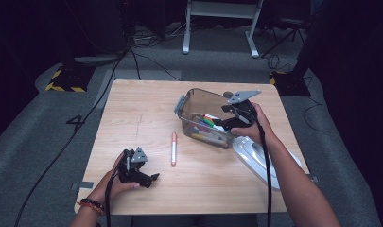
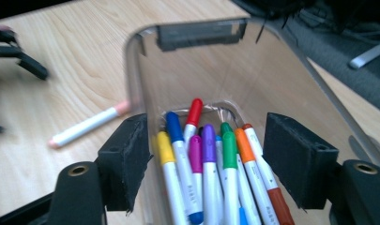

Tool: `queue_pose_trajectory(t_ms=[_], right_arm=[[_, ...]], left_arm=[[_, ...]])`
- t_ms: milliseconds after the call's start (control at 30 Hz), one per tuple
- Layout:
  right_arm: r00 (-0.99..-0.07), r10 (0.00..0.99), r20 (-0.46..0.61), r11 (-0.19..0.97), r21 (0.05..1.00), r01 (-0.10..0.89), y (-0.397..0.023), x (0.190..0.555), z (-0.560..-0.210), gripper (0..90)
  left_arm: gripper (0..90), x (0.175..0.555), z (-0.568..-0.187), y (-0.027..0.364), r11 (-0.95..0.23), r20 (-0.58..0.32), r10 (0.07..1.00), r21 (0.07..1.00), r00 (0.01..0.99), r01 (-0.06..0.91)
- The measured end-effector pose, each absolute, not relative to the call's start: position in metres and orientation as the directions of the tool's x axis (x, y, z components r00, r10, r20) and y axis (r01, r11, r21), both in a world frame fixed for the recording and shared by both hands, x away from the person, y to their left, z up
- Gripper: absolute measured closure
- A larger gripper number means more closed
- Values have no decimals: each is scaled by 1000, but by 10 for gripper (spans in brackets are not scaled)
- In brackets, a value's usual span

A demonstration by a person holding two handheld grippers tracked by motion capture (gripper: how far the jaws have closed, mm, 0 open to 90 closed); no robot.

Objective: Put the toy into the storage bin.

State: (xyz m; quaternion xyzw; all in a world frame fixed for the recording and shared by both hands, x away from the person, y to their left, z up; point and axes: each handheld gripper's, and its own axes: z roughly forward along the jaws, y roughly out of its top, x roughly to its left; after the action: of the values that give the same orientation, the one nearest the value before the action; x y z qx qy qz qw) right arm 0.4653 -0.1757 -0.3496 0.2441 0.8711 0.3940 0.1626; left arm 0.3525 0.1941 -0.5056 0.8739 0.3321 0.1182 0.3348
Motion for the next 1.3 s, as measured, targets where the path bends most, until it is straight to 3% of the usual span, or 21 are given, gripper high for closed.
queue_pose_trajectory(t_ms=[467, 733, 1300], right_arm=[[-841, 531, -106, 494, 845, 205, -185, 393, -349, 365], [-874, 475, -100, 510, 841, 181, -161, 362, -380, 376], [-889, 454, -56, 589, 768, 252, -66, 407, -465, 374]], left_arm=[[5, 352, -506, 194, -556, -14, 661, 662, 750, 502], [5, 352, -506, 194, -554, -16, 662, 663, 750, 503], [7, 350, -506, 196, -552, -16, 666, 663, 746, 506]])
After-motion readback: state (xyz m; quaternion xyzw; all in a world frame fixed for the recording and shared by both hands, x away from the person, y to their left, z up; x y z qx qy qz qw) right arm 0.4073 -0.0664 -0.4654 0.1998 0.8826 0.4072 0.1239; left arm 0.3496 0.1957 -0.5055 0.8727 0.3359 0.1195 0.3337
